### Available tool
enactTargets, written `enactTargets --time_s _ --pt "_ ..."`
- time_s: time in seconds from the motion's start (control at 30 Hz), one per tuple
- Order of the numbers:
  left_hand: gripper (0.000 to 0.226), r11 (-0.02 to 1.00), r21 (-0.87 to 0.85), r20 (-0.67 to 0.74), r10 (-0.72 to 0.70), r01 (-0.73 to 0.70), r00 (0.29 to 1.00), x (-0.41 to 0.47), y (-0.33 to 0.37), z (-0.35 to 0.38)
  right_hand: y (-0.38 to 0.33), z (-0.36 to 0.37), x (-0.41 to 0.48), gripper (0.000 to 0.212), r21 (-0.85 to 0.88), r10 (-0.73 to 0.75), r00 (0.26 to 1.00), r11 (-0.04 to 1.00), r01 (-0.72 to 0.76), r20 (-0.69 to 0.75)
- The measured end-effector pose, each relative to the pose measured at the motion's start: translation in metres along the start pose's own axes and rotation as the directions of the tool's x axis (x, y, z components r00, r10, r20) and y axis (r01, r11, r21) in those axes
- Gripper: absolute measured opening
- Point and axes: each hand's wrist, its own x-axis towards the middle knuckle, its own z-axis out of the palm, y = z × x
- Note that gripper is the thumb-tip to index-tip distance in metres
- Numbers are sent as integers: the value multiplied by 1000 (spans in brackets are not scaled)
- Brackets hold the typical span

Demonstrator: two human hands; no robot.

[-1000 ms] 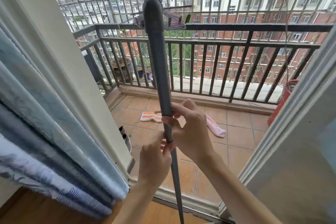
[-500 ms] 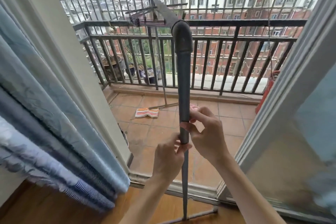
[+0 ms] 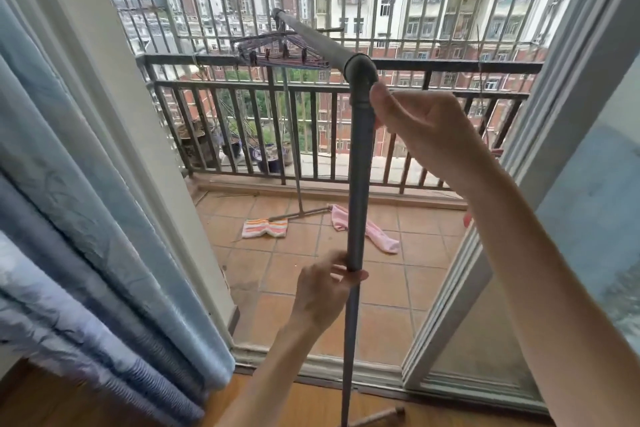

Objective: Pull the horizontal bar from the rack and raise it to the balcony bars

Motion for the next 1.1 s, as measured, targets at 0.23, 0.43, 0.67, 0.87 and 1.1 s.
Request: enactTargets --time_s 0.23,0.43,0.67,0.87,1.1 --pt "22 1000 12 49 8 -9 999 0 1 -1 -8 7 7 83 17 13 998 1000 -12 -59" --pt "21 1000 21 37 13 -14 999 -1 4 -1 -11 9 2 82 12 -16 994 1000 18 -112" --pt "22 999 51 16 6 -7 1000 9 -2 -3 -10 15 12 73 24 -12 993 1000 15 -115" --pt "25 998 54 41 10 -12 999 10 -5 -5 -5 21 12 69 22 -46 980 998 51 -196" --pt "27 1000 10 16 15 -15 1000 2 -6 -2 -2 23 6 62 81 -63 970 993 84 -234"
